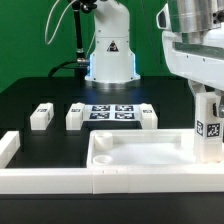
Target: Assemble desk
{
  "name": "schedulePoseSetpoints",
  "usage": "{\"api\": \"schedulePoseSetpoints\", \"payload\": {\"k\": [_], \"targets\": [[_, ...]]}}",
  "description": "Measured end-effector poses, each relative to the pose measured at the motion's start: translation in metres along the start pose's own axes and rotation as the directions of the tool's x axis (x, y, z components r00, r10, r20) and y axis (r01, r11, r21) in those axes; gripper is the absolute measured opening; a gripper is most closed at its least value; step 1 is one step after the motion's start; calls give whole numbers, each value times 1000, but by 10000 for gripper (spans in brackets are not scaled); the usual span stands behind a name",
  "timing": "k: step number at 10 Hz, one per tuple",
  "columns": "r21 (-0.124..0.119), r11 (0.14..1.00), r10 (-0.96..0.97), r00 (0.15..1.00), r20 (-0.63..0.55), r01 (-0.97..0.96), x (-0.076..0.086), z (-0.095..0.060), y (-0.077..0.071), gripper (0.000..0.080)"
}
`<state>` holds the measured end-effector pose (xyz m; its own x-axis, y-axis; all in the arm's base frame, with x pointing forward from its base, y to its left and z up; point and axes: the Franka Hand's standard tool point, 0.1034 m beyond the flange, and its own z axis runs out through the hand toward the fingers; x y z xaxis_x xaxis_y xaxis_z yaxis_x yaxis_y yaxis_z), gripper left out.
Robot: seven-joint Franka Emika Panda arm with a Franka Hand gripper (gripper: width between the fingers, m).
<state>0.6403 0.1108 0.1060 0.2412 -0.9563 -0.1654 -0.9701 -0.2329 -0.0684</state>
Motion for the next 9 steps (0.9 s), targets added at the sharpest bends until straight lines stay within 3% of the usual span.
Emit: {"api": "schedulePoseSetpoints", "payload": {"k": [1, 2, 3, 8, 9], "targets": [[-2, 990, -139, 990, -4, 139, 1, -1, 0, 462], [-11, 933, -359, 933, -8, 359, 2, -2, -1, 605], [-24, 846, -533, 846, -17, 533, -3, -2, -2, 635], [-31, 562, -827, 562, -7, 826, -4, -1, -2, 649], [-76, 335, -942, 336, -7, 939, -2, -2, -2, 649]]}}
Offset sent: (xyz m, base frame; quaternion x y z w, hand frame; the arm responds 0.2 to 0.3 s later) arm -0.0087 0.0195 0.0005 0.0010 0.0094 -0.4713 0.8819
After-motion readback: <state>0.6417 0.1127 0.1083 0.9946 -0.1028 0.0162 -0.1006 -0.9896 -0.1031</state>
